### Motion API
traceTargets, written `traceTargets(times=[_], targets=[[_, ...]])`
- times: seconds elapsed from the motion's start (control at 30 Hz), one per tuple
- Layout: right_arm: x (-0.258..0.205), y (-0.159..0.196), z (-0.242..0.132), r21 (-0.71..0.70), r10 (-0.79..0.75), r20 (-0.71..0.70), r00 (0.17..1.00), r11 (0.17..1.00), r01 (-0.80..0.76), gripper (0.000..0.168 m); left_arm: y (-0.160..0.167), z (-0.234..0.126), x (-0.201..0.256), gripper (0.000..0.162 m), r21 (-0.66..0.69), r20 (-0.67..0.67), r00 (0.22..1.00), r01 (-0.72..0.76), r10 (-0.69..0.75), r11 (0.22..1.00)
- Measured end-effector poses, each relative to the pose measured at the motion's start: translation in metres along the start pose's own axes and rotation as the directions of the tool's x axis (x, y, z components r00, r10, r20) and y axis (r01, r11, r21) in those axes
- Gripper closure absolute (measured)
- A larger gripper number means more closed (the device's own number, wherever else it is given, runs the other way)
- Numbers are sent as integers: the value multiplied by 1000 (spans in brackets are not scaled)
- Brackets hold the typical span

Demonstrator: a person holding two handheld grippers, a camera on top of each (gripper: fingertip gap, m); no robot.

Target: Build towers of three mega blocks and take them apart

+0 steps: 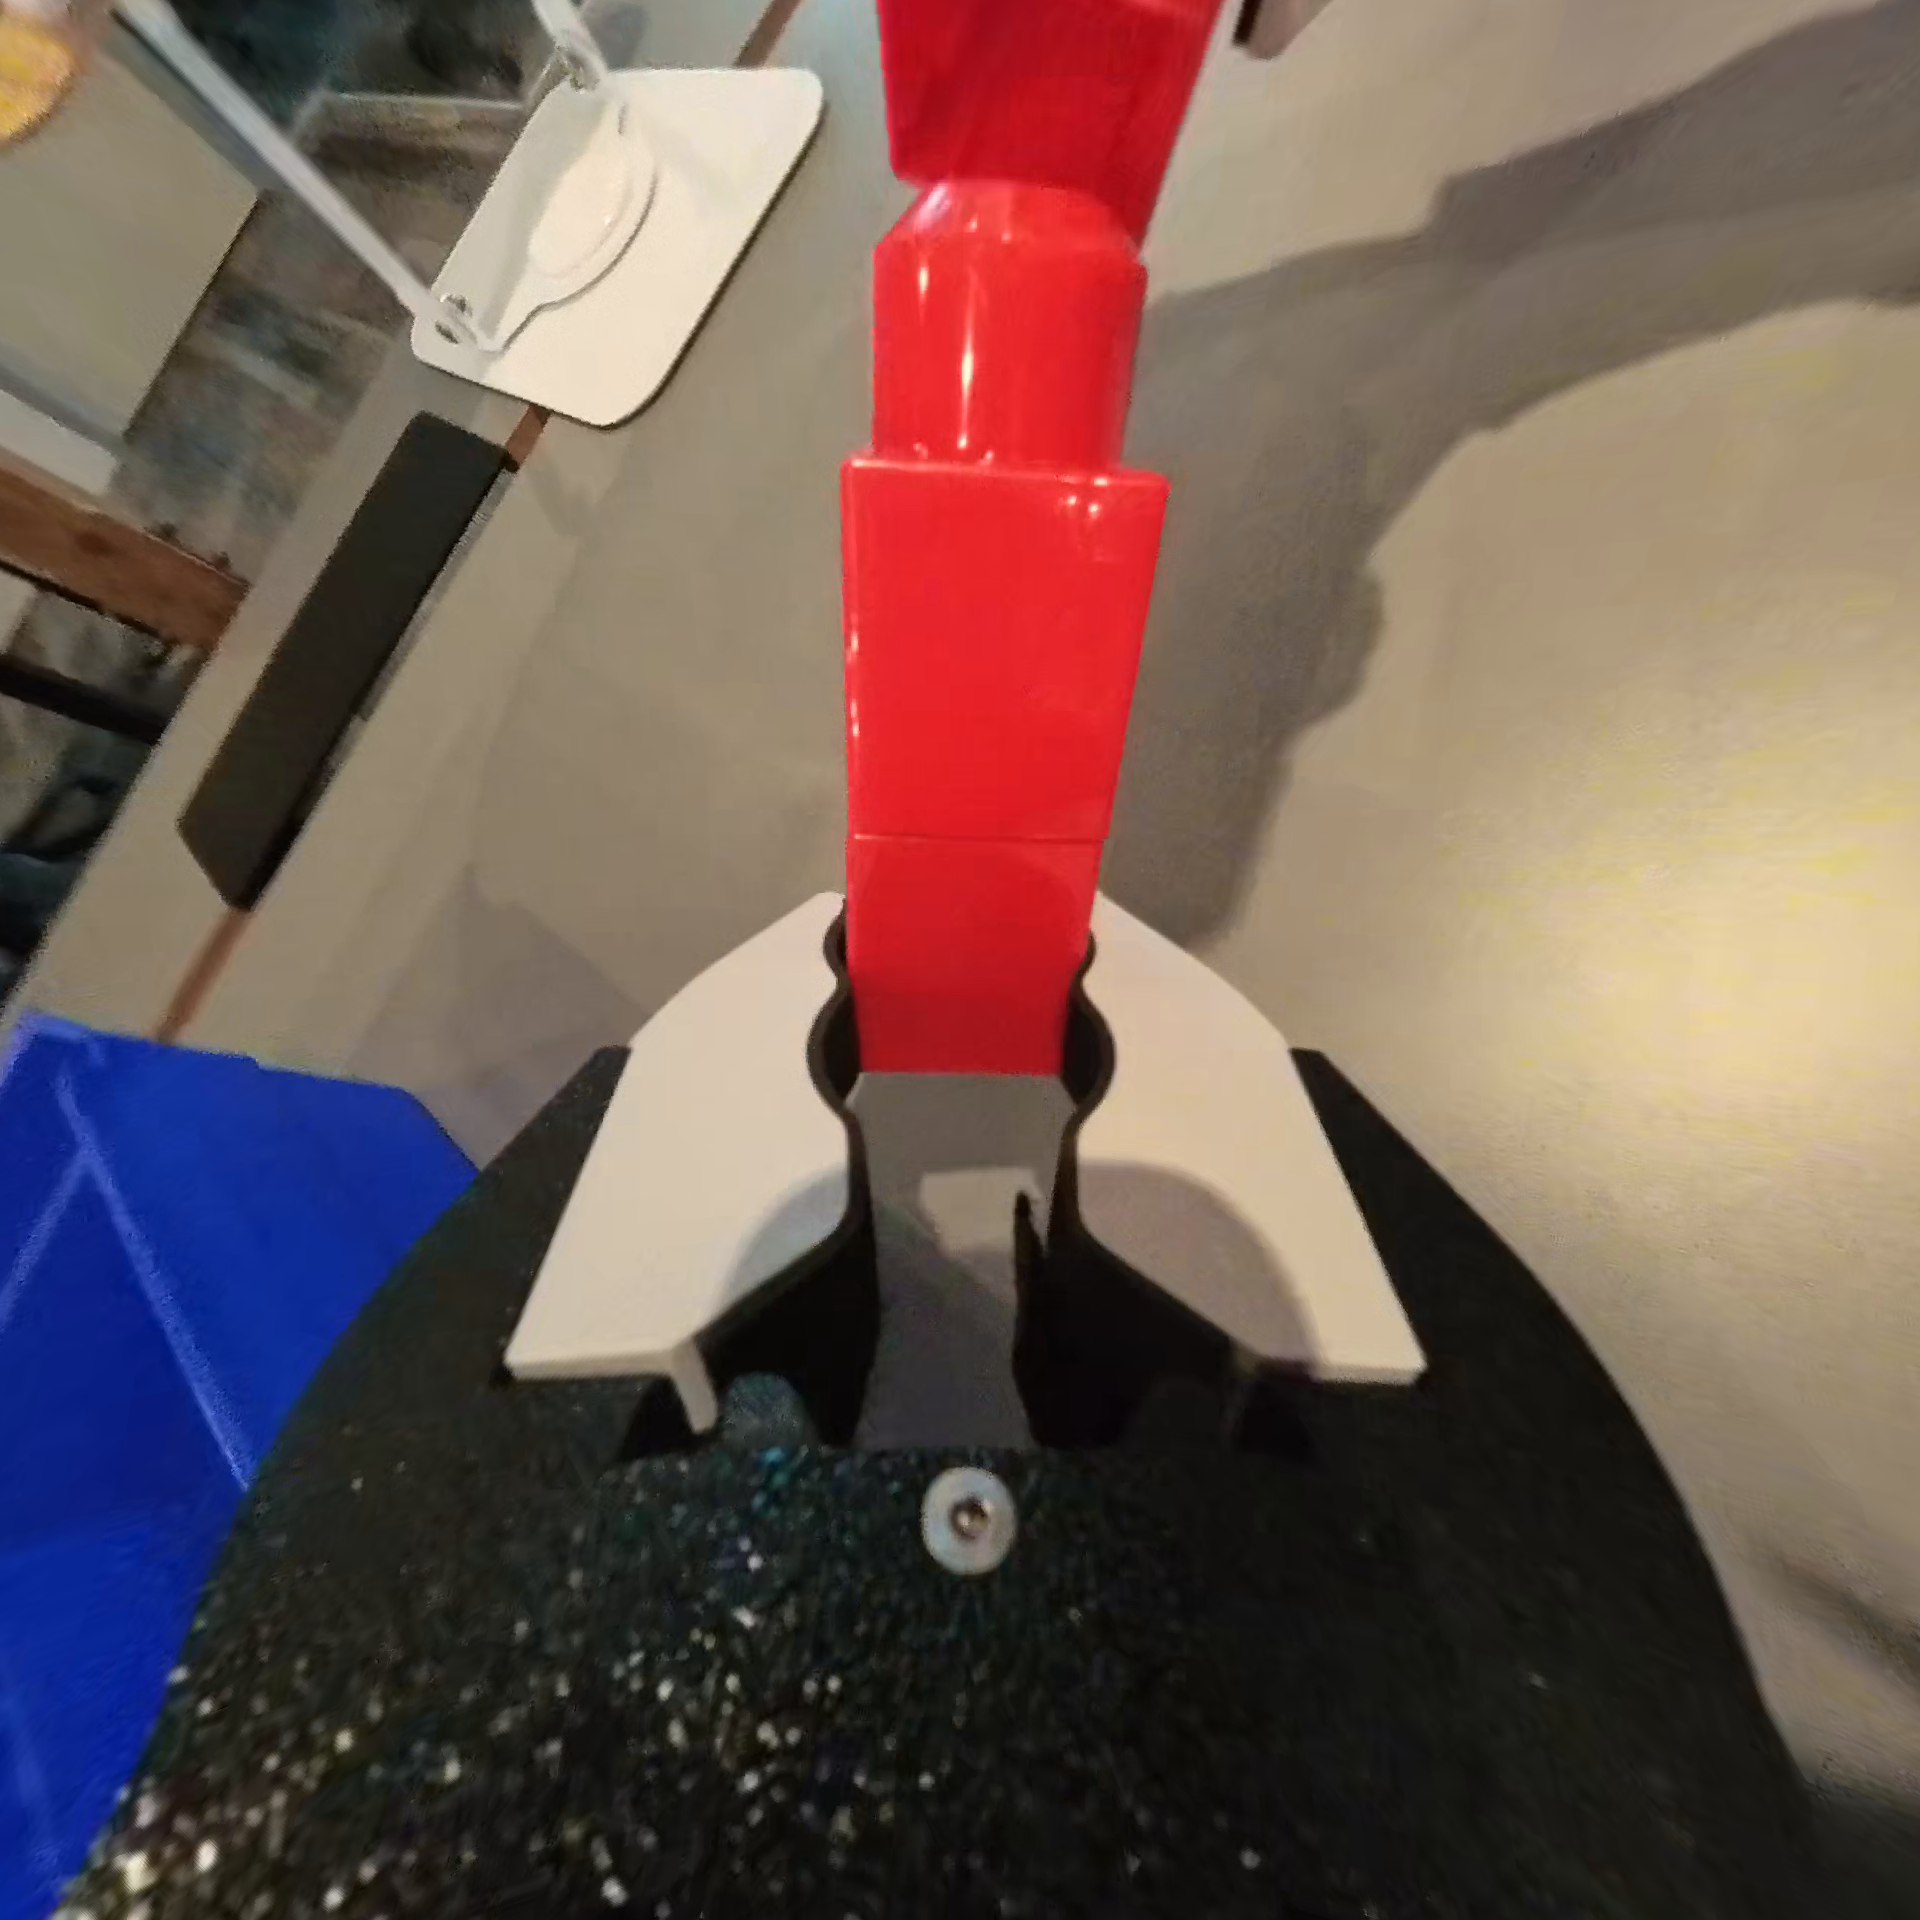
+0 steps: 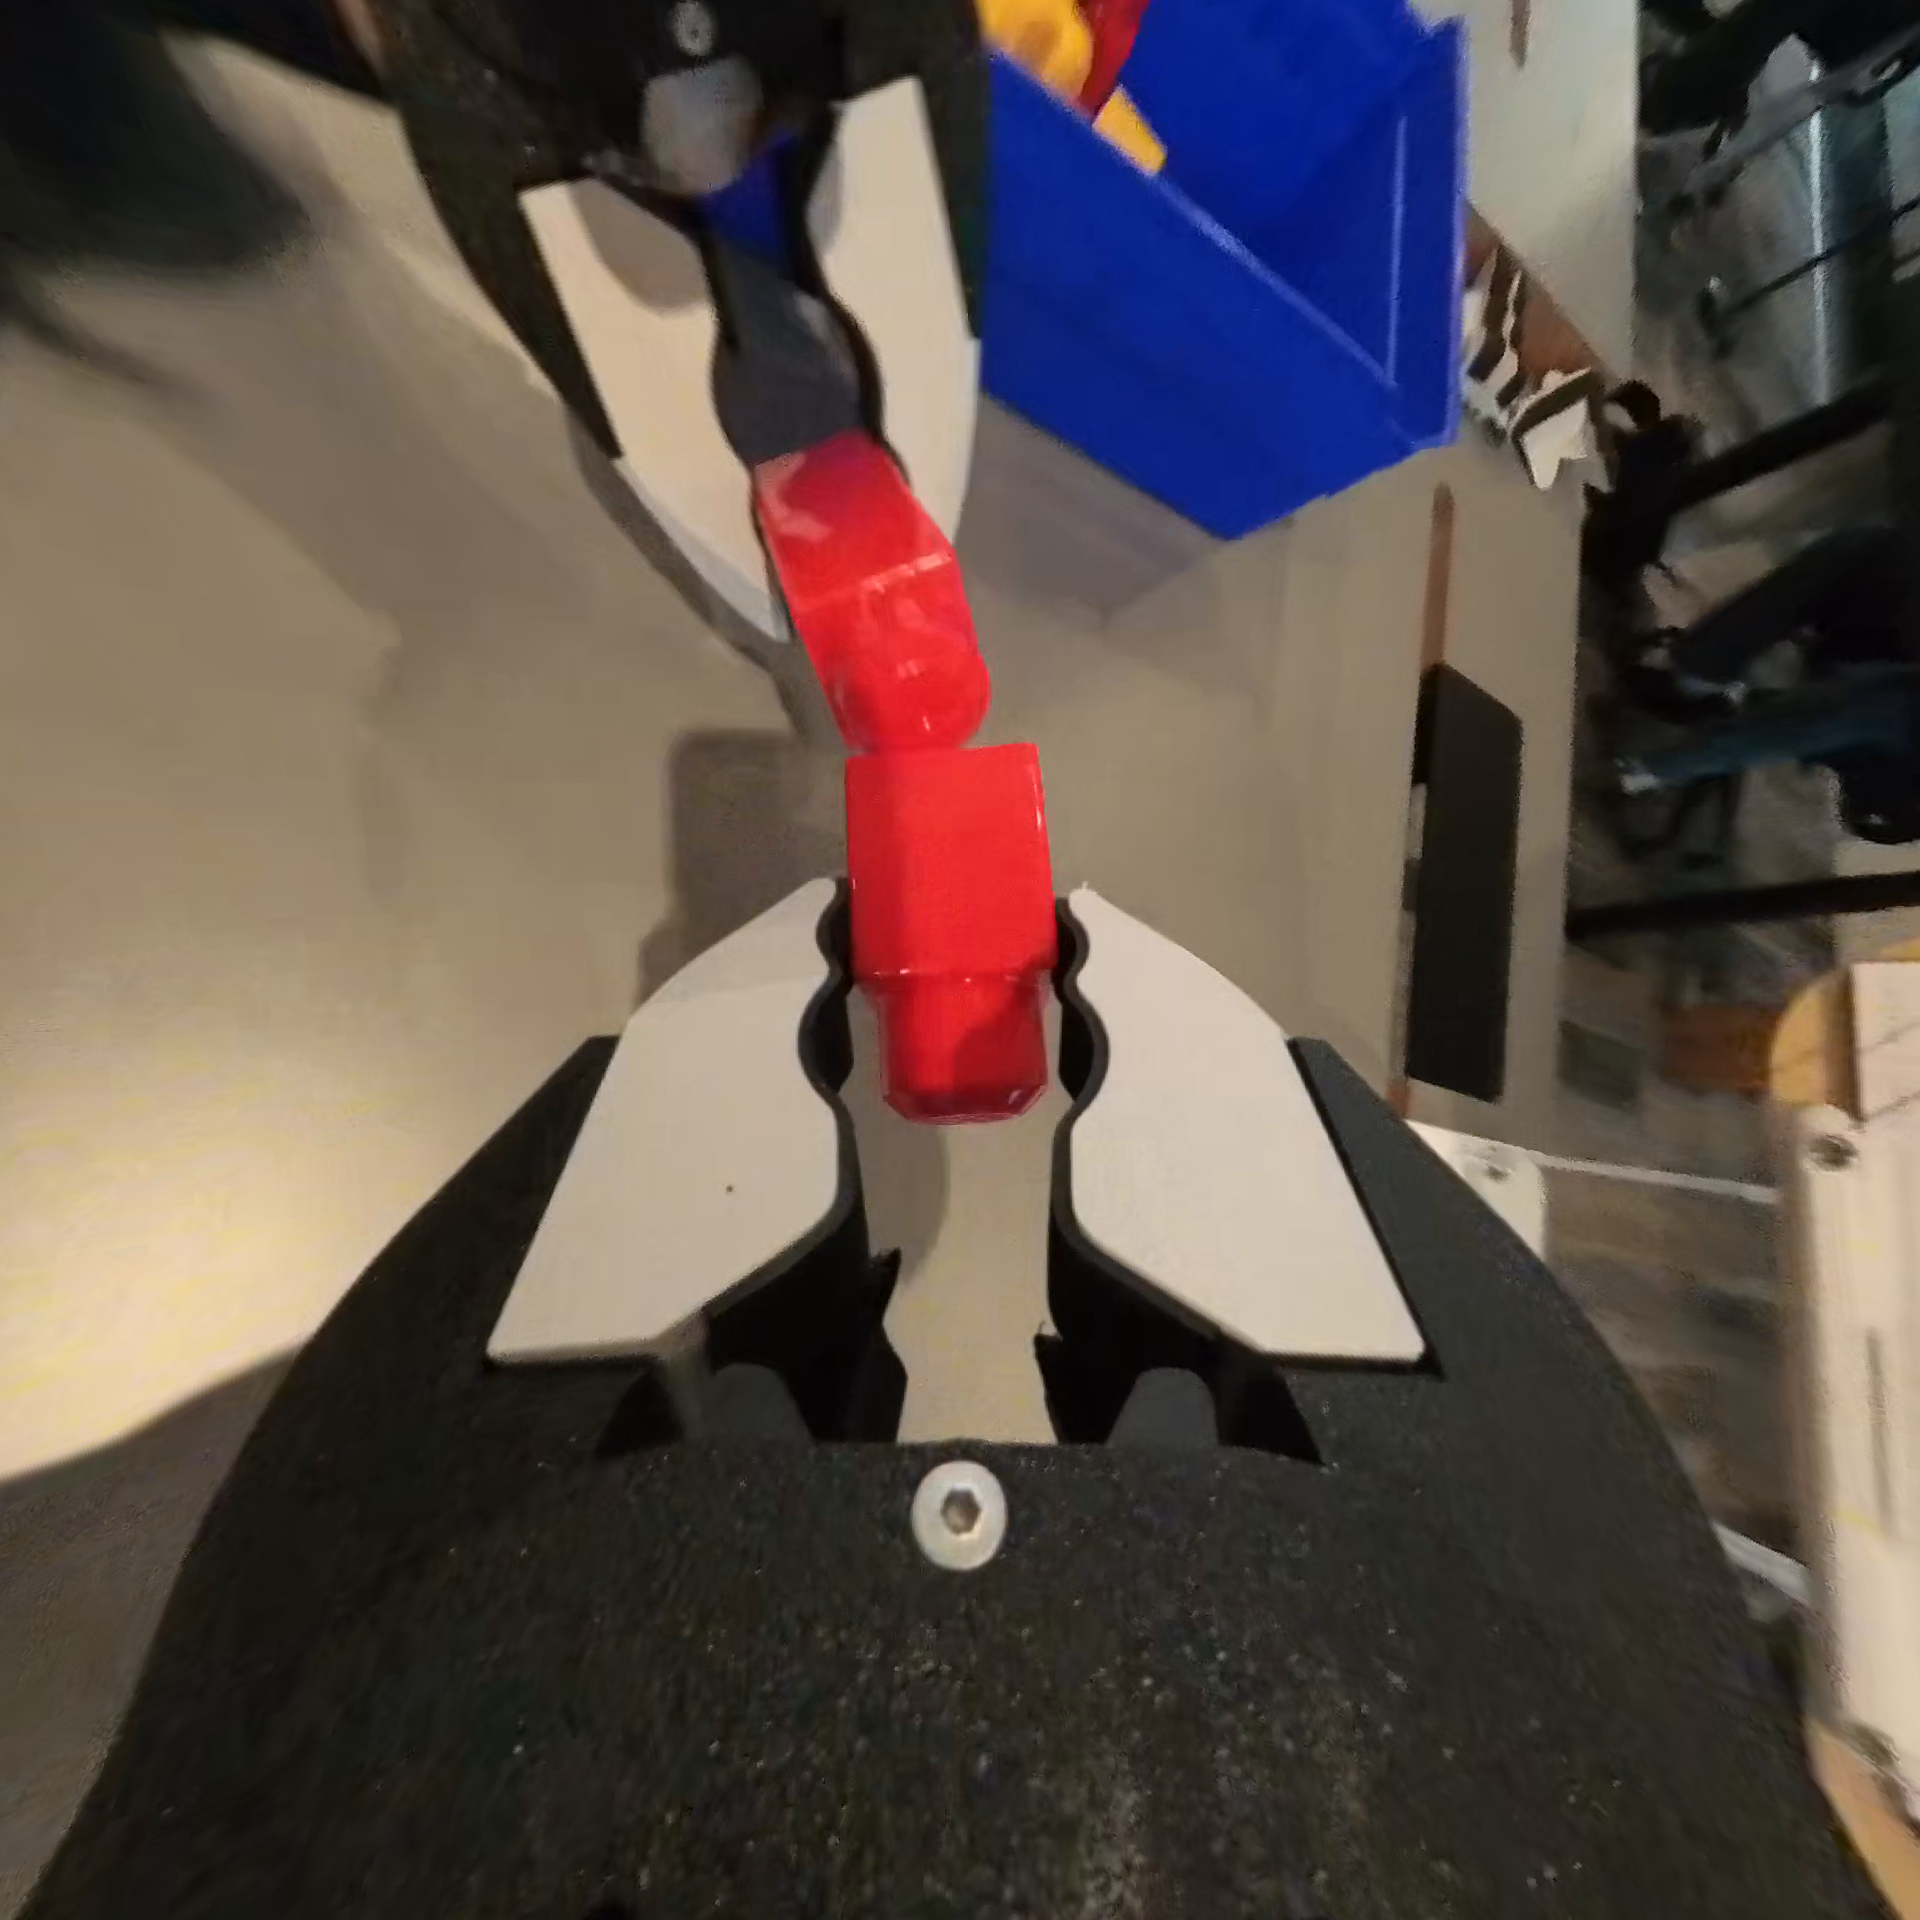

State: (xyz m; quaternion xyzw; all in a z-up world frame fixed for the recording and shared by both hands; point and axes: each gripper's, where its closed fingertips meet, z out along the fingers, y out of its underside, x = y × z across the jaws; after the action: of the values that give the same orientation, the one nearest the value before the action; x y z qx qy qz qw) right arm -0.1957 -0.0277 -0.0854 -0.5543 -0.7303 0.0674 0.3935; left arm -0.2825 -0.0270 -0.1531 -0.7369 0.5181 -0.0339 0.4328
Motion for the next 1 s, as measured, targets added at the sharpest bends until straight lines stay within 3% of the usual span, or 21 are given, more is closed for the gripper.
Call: traceTargets(times=[0.03, 0.17, 0.3, 0.53, 0.8, 0.93, 1.0], targets=[[-5, 0, -1, -36, -22, -2, 1000, 999, 22, 132, -2, 4, 0, 126, -18, 6, 999, -44, 44, 999], [-13, 11, -3, -148, -42, -3, 999, 988, 42, 132, -6, 17, 3, 126, -82, 16, 984, -175, 177, 981], [-19, 20, 0, -217, -109, -11, 994, 971, 104, 132, -9, 22, 12, 126, -85, -45, 979, -200, 197, 976], [-30, 10, 0, -174, -148, -33, 988, 975, 140, 132, -20, 20, 21, 127, -43, -71, 969, -239, 236, 970], [-38, 28, 2, -262, -109, -22, 994, 960, 100, 133, -24, 27, 30, 128, -73, -58, 957, -289, 285, 955], [-43, 36, 7, -173, -6, -17, 1000, 985, 3, 131, -15, 41, 43, 126, -68, -156, 962, -237, 225, 969], [-34, 32, -2, -57, 86, -66, 994, 994, -90, 105, -25, 42, 48, 126, 16, -216, 967, -134, 134, 991]])
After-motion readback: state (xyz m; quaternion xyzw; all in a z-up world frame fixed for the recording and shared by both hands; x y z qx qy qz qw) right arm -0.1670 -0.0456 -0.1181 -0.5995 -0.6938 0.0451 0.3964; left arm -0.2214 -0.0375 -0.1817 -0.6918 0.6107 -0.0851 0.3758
